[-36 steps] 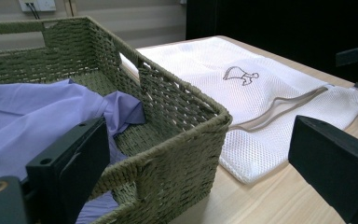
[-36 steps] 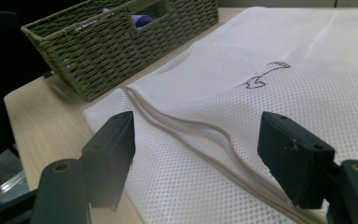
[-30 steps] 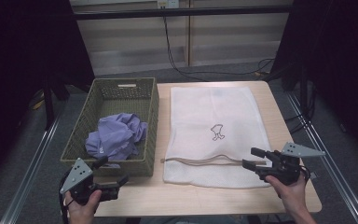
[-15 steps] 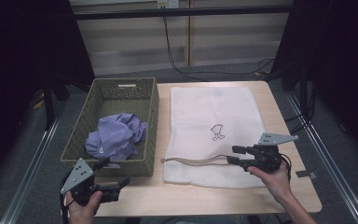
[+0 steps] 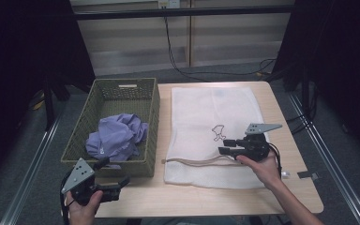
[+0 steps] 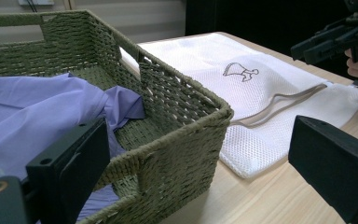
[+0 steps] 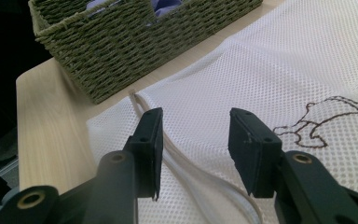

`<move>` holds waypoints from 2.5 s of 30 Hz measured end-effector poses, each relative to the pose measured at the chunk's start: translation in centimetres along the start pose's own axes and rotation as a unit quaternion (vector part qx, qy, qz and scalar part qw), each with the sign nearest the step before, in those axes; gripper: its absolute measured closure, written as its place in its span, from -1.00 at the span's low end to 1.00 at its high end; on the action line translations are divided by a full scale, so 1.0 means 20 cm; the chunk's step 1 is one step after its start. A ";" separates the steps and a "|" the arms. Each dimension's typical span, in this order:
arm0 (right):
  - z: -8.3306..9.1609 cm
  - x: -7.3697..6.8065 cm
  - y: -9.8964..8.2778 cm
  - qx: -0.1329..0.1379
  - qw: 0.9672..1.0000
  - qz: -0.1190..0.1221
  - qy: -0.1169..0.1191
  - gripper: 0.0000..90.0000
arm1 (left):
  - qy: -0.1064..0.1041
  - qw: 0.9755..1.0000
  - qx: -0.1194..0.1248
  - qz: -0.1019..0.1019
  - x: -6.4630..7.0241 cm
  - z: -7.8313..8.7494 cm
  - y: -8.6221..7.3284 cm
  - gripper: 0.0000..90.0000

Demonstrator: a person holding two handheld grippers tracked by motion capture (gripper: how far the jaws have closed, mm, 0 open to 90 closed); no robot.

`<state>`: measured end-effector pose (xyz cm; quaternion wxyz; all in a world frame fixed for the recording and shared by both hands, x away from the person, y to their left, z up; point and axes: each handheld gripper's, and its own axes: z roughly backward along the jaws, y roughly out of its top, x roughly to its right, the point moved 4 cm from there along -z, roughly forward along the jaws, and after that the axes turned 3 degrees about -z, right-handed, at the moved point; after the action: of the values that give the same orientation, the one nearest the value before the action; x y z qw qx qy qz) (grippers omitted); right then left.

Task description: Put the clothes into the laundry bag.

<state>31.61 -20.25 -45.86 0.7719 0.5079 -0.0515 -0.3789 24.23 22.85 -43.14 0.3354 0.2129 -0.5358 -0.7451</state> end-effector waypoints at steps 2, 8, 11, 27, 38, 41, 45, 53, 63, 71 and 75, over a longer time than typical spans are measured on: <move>-0.02 0.02 0.01 -0.001 1.000 -0.001 0.005 0.20 | -0.001 1.000 0.001 0.003 0.00 0.00 0.00 -0.88; -0.08 0.05 0.00 -0.021 1.000 0.004 -0.002 0.22 | 0.000 1.000 0.000 -0.002 0.00 0.00 0.00 -0.88; -0.11 0.06 -0.02 -0.031 1.000 0.002 0.001 0.27 | 0.000 1.000 -0.001 -0.003 0.00 0.00 0.00 -0.88; -0.20 0.16 -0.16 -0.082 0.997 -0.004 -0.009 0.33 | -0.001 1.000 0.000 -0.002 0.00 0.01 0.00 -0.88; -0.23 0.18 -0.23 -0.107 0.994 0.009 -0.031 0.46 | -0.002 1.000 -0.007 -0.016 0.01 0.00 0.00 -0.89; -0.23 0.19 -0.25 -0.104 0.994 0.010 -0.033 0.55 | -0.001 1.000 -0.007 -0.014 0.01 0.00 0.00 -0.89; -0.23 0.19 -0.25 -0.102 0.993 0.026 -0.045 0.63 | 0.002 1.000 -0.006 -0.012 0.01 0.00 0.00 -0.89; -0.23 0.18 -0.26 -0.098 0.993 0.037 -0.050 0.71 | 0.002 1.000 -0.009 -0.014 0.00 -0.01 0.00 -0.89; -0.23 0.18 -0.25 -0.104 0.992 0.031 -0.065 0.96 | -0.001 1.000 -0.009 -0.015 0.00 -0.01 0.00 -0.89; -0.22 0.18 -0.24 -0.106 0.993 0.012 -0.059 0.96 | 0.002 1.000 -0.005 -0.012 0.00 0.00 0.00 -0.89; -0.20 0.18 -0.23 -0.091 0.995 0.001 -0.051 0.96 | 0.002 1.000 -0.006 -0.012 0.00 0.00 0.00 -0.89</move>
<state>33.54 -20.39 -52.57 0.8119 0.4153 -0.0567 -0.4063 24.19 22.84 -43.17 0.3284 0.2186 -0.5283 -0.7518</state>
